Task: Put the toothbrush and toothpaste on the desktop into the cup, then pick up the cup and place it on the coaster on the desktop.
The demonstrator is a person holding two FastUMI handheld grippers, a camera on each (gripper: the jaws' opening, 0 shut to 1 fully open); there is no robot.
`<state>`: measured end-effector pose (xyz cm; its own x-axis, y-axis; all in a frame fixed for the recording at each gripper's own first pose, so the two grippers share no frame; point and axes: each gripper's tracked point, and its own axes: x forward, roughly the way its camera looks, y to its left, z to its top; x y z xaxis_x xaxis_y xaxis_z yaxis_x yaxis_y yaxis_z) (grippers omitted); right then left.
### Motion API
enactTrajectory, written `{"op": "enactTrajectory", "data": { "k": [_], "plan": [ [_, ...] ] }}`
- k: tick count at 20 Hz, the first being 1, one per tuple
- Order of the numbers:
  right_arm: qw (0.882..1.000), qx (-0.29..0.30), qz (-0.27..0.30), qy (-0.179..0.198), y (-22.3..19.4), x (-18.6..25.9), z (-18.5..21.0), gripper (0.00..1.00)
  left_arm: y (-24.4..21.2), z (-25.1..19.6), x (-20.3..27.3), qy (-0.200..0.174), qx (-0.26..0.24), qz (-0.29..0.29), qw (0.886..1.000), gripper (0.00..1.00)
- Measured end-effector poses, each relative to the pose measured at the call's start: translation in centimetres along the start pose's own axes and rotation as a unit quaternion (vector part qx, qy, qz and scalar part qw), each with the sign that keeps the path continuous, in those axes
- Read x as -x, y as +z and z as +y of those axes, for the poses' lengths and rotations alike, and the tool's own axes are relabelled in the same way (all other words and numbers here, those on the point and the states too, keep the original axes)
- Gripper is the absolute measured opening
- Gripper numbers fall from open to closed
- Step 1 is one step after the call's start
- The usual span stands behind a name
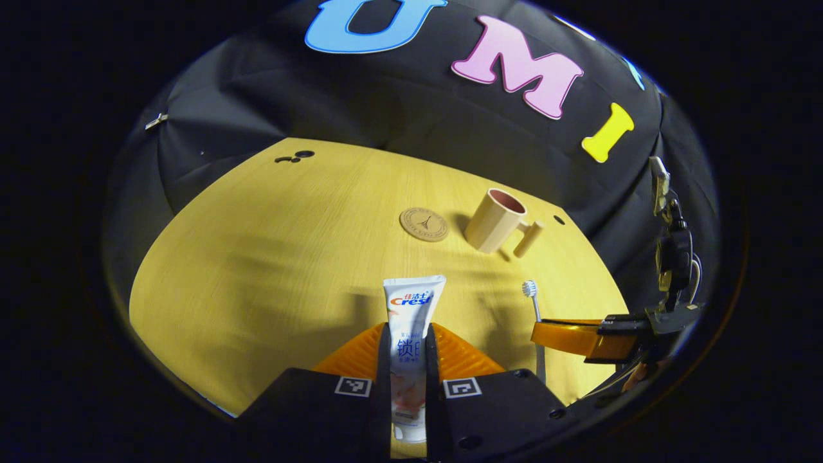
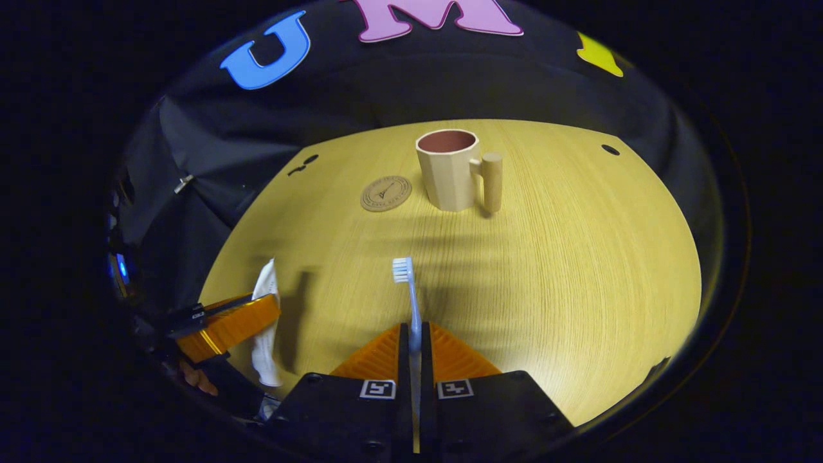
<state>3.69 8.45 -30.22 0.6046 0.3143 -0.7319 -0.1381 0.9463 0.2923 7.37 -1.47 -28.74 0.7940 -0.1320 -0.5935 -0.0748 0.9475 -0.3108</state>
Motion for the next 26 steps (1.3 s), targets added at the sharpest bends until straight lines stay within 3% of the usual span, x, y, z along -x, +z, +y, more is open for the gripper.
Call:
{"op": "enactTrajectory", "data": {
  "k": [5,10,18,26],
  "plan": [
    [0.998,-0.023,-0.041,0.029,1.3,2.0,-0.3,0.09,2.6,-3.6,-0.4,-0.039,-0.011,-0.028,0.999,0.26],
    [0.994,-0.039,-0.087,0.046,3.3,3.5,-1.5,0.08,7.8,-8.3,-2.1,-0.112,0.01,-0.097,0.989,0.26],
    [0.987,-0.045,-0.137,0.068,5.5,3.9,-3.1,0.09,16.0,-12.8,-4.4,-0.169,0.018,-0.213,0.962,0.26],
    [0.985,-0.053,-0.145,0.076,5.1,2.2,-4.4,0.08,22.8,-15.8,-6.9,-0.213,0.001,-0.335,0.918,0.26]
  ]
}}
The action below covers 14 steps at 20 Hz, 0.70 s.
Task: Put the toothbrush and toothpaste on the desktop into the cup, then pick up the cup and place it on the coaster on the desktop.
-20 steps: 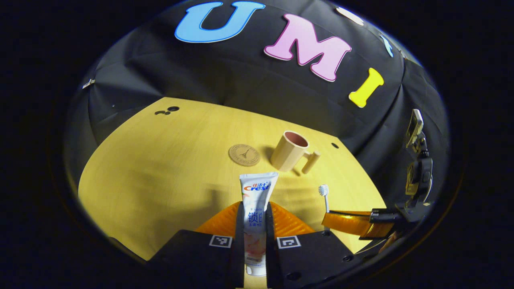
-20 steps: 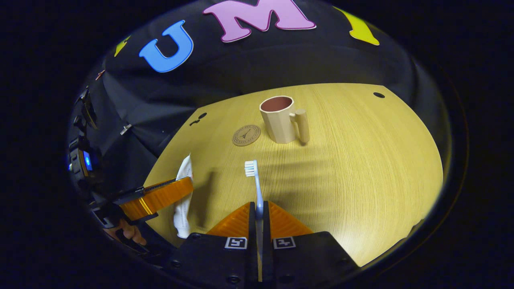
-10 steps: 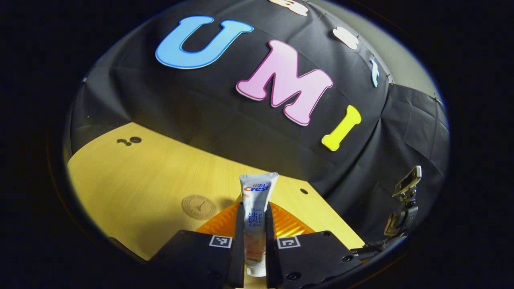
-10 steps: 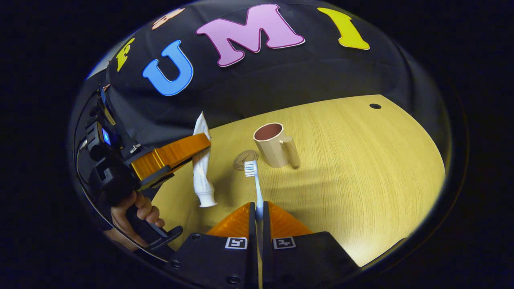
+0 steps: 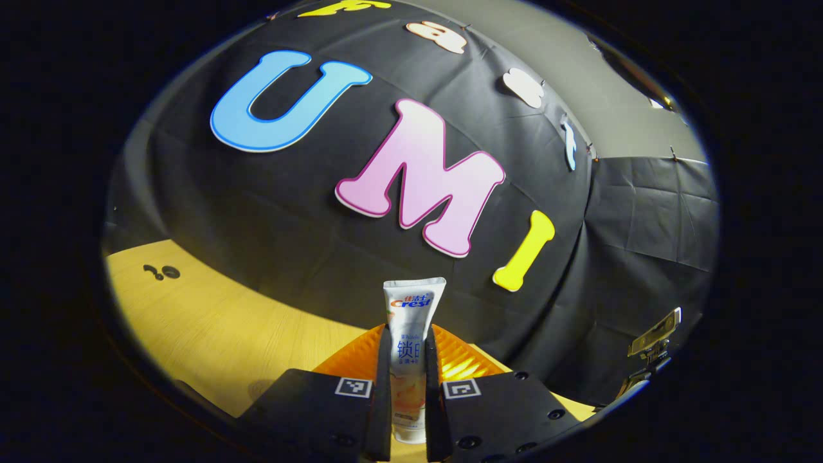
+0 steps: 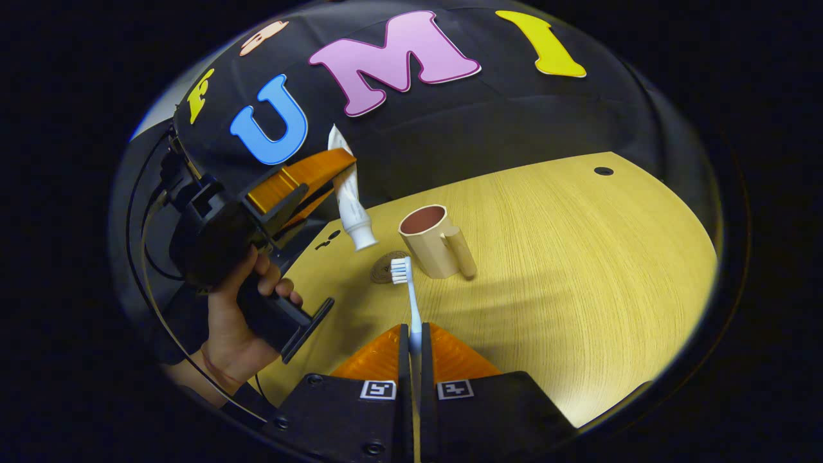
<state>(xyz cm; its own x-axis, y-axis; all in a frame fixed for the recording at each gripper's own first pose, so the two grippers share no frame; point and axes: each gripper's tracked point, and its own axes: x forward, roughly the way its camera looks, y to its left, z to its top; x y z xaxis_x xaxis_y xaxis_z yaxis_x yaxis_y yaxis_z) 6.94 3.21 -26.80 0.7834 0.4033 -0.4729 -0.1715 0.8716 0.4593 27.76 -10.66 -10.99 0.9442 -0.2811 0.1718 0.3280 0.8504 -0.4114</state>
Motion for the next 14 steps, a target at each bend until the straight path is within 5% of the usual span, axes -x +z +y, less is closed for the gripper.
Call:
{"op": "enactTrajectory", "data": {
  "k": [8,14],
  "plan": [
    [0.999,-0.03,-0.006,0.017,0.2,-1.0,-0.6,0.08,-0.4,2.1,-5.1,0.005,0.011,-0.05,0.999,0.26],
    [0.998,-0.049,-0.012,0.022,1.3,-2.1,-1.7,0.08,-4.9,4.3,-7.0,0.026,-0.015,-0.021,0.999,0.26]
  ]
}}
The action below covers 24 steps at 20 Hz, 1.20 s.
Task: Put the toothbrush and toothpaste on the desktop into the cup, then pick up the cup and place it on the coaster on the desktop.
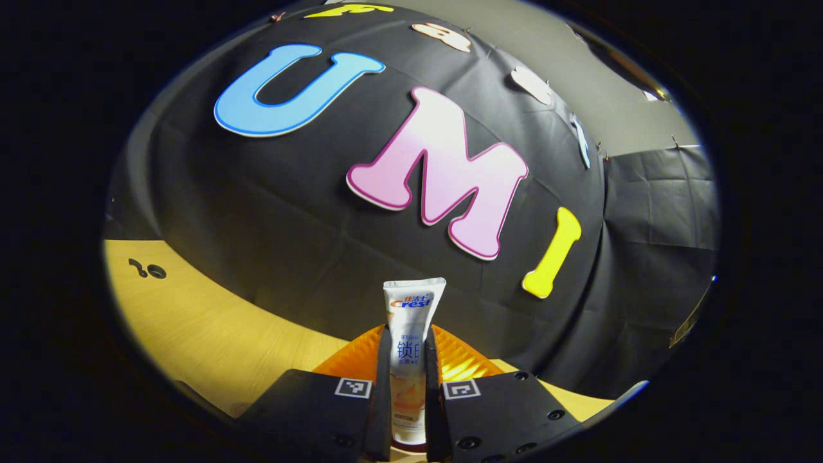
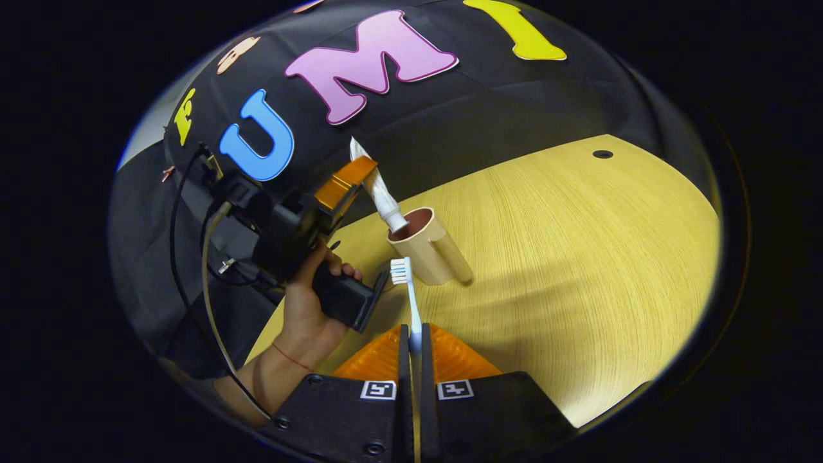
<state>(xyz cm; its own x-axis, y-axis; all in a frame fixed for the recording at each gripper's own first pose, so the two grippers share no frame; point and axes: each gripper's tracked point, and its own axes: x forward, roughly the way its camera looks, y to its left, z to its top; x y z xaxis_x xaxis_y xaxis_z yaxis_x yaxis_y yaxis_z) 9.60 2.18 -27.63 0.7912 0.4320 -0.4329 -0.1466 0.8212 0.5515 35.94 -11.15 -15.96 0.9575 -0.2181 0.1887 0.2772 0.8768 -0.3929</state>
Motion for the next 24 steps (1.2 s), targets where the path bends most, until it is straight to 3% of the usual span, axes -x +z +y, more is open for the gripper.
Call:
{"op": "enactTrajectory", "data": {
  "k": [11,13,14,15,17,19,20,21,23,24],
  "plan": [
    [1.0,-0.02,-0.014,0.0,1.7,-0.5,-1.0,0.08,-5.3,0.9,1.1,0.016,0.031,0.057,0.998,0.29],
    [1.0,-0.022,-0.021,-0.003,2.1,-0.4,-1.1,0.08,-6.1,1.0,1.4,0.022,0.03,0.07,0.997,0.3],
    [0.999,-0.024,-0.024,-0.002,2.3,-0.4,-1.1,0.08,-6.4,1.0,1.8,0.022,0.031,0.077,0.996,0.36],
    [0.999,-0.026,-0.026,-0.002,2.5,-0.4,-1.1,0.08,-6.1,0.7,2.0,0.02,0.033,0.071,0.997,0.31],
    [0.999,-0.027,-0.032,-0.001,3.1,-0.4,-0.9,0.08,-6.3,0.4,2.4,0.013,0.039,0.078,0.996,0.32],
    [0.999,-0.027,-0.041,0.0,3.8,-0.4,-0.8,0.08,-6.2,-0.1,2.9,0.001,0.045,0.081,0.996,0.35],
    [0.999,-0.027,-0.046,0.002,4.3,-0.3,-0.6,0.08,-6.0,-0.2,3.1,-0.001,0.045,0.083,0.996,0.51],
    [0.998,-0.027,-0.051,0.003,4.8,-0.3,-0.5,0.08,-5.9,-0.2,3.3,-0.002,0.045,0.085,0.995,0.43],
    [0.997,-0.029,-0.066,0.007,6.2,-0.5,-0.2,0.08,-5.6,-0.5,3.8,-0.003,0.044,0.084,0.996,0.44],
    [0.997,-0.03,-0.074,0.01,7.0,-0.5,0.0,0.08,-5.2,-0.7,4.1,-0.005,0.041,0.083,0.996,0.56]
  ]
}}
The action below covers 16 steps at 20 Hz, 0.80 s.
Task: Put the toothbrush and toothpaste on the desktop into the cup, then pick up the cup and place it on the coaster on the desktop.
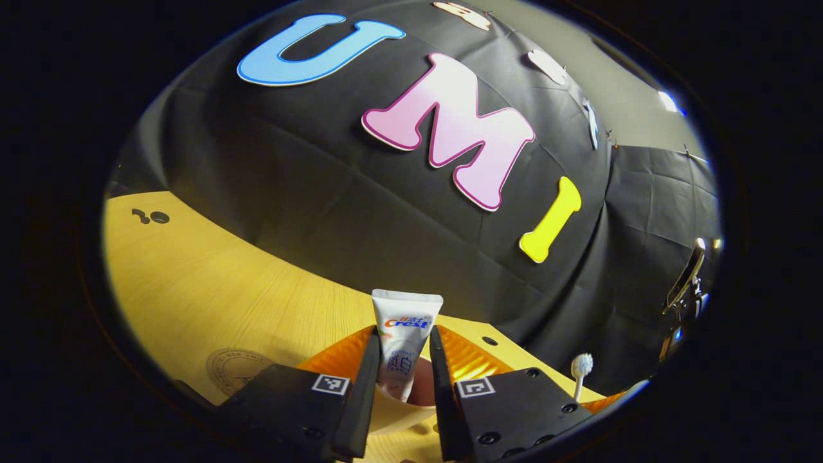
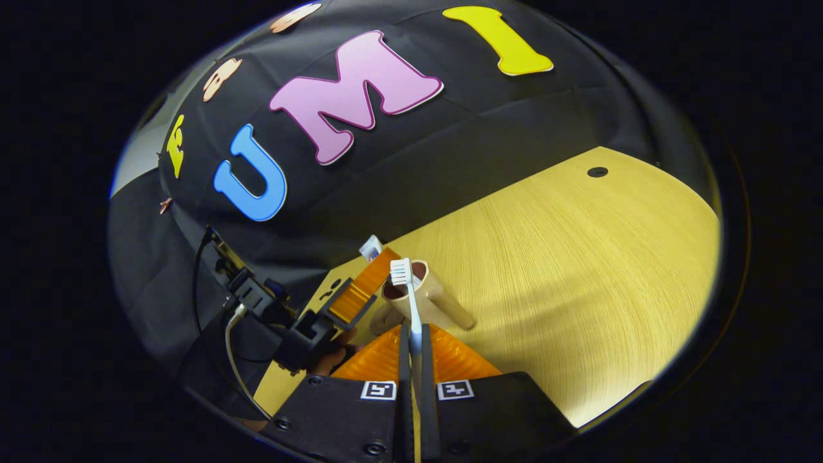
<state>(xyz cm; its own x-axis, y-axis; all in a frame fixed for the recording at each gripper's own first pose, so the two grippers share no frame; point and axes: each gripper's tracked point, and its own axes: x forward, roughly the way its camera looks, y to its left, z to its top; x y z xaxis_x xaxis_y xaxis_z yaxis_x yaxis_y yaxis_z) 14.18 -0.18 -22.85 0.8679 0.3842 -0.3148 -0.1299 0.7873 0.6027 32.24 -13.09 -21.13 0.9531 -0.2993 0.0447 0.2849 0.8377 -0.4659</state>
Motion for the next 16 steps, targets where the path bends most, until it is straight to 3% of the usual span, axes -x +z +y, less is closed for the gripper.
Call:
{"op": "enactTrajectory", "data": {
  "k": [1,2,3,8,10,11,12,13,14,15,16],
  "plan": [
    [1.0,-0.001,-0.009,0.002,0.8,-0.2,0.3,0.08,0.2,-0.1,0.4,-0.001,-0.007,-0.001,1.0,0.38],
    [1.0,-0.002,-0.019,0.007,1.6,-0.4,0.6,0.08,0.5,-0.4,0.8,-0.006,-0.018,-0.001,1.0,0.61],
    [1.0,-0.001,-0.028,0.011,2.4,-0.7,1.0,0.08,0.7,-0.5,1.3,-0.009,-0.031,0.001,0.999,0.52],
    [0.996,-0.01,-0.074,0.048,6.5,-2.9,3.8,0.08,1.8,0.7,5.1,0.009,-0.054,0.0,0.999,0.57],
    [0.994,-0.009,-0.094,0.061,8.0,-3.9,4.8,0.08,1.6,2.0,7.2,0.031,-0.034,0.002,0.999,0.58],
    [0.992,-0.01,-0.102,0.068,8.7,-4.4,5.2,0.08,1.2,2.9,8.4,0.044,-0.02,0.005,0.999,0.67],
    [0.991,-0.011,-0.11,0.074,9.3,-5.1,5.6,0.08,0.7,3.6,9.5,0.057,-0.004,0.011,0.998,0.59],
    [0.99,-0.009,-0.117,0.077,9.8,-5.6,5.8,0.08,0.1,4.2,10.6,0.068,0.011,0.019,0.997,0.59],
    [0.989,-0.005,-0.122,0.082,10.3,-6.2,6.1,0.08,-0.3,4.7,11.6,0.078,0.021,0.026,0.996,0.68],
    [0.987,0.001,-0.131,0.092,10.9,-6.5,6.5,0.08,-0.7,5.1,12.7,0.087,0.026,0.031,0.995,0.59],
    [0.985,0.013,-0.138,0.098,11.3,-6.7,7.0,0.08,-0.8,5.5,13.6,0.094,0.027,0.034,0.995,0.59]
  ]
}}
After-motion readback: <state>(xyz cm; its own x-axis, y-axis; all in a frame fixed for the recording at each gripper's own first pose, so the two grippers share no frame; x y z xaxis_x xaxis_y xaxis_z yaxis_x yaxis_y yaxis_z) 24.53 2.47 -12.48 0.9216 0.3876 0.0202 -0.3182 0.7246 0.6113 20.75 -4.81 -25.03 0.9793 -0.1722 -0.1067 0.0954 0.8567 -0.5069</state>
